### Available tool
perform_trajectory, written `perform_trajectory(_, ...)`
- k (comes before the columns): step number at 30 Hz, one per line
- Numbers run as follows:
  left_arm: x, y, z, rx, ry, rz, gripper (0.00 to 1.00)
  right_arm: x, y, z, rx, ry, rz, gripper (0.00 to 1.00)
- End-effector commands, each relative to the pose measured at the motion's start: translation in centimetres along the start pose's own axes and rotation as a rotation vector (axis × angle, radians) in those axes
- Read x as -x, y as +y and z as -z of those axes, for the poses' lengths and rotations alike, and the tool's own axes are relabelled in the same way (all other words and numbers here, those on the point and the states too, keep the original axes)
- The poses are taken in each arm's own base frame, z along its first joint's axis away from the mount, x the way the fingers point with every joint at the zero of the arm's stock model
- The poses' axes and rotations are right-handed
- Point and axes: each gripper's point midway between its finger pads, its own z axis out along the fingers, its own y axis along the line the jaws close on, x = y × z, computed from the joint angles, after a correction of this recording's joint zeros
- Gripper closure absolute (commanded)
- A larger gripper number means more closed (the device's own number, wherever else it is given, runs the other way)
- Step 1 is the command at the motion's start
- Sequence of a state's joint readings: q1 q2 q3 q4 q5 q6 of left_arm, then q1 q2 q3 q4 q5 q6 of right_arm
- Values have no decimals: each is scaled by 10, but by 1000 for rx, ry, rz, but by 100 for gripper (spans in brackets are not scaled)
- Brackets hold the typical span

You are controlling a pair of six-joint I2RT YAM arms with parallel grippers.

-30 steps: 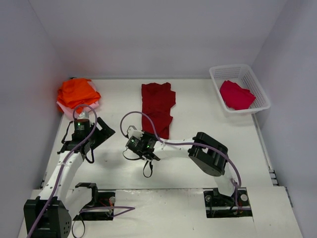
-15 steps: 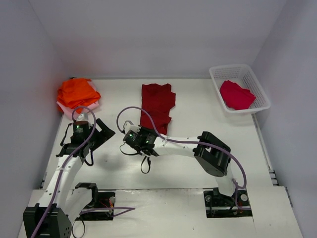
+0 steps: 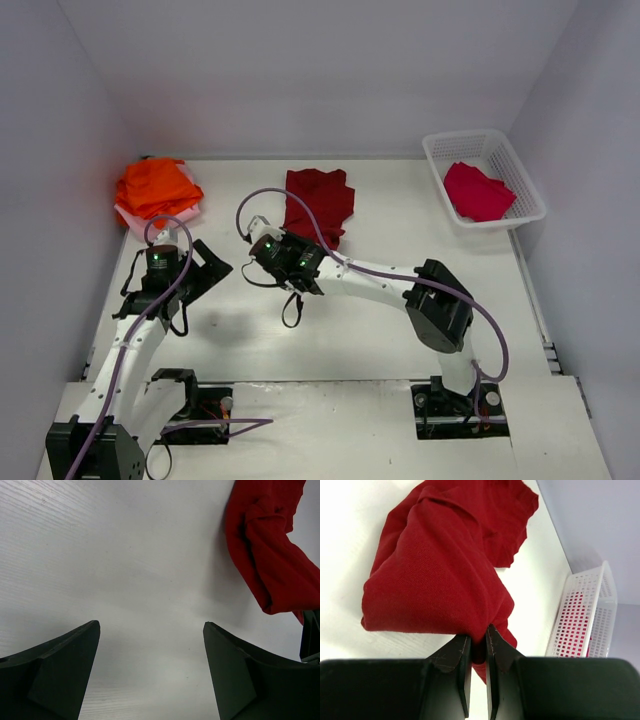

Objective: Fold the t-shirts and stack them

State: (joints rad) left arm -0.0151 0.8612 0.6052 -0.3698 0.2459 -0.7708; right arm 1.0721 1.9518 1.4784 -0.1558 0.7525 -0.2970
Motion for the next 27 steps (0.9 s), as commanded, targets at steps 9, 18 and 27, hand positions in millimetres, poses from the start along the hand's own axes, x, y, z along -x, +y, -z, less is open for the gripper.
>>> perform_trajectory(9,10,-10,6,-35,-31,11,21,49,-74,27,-67,-122,-115,100)
perform_trajectory(18,10,-12,9,-43,-36,16,21,48,-83,37,-52,-144,-153,100)
perform_trajectory(27,9,-14,15,-53,-37,19,21,36,-54,66,-2,-143,-160,100)
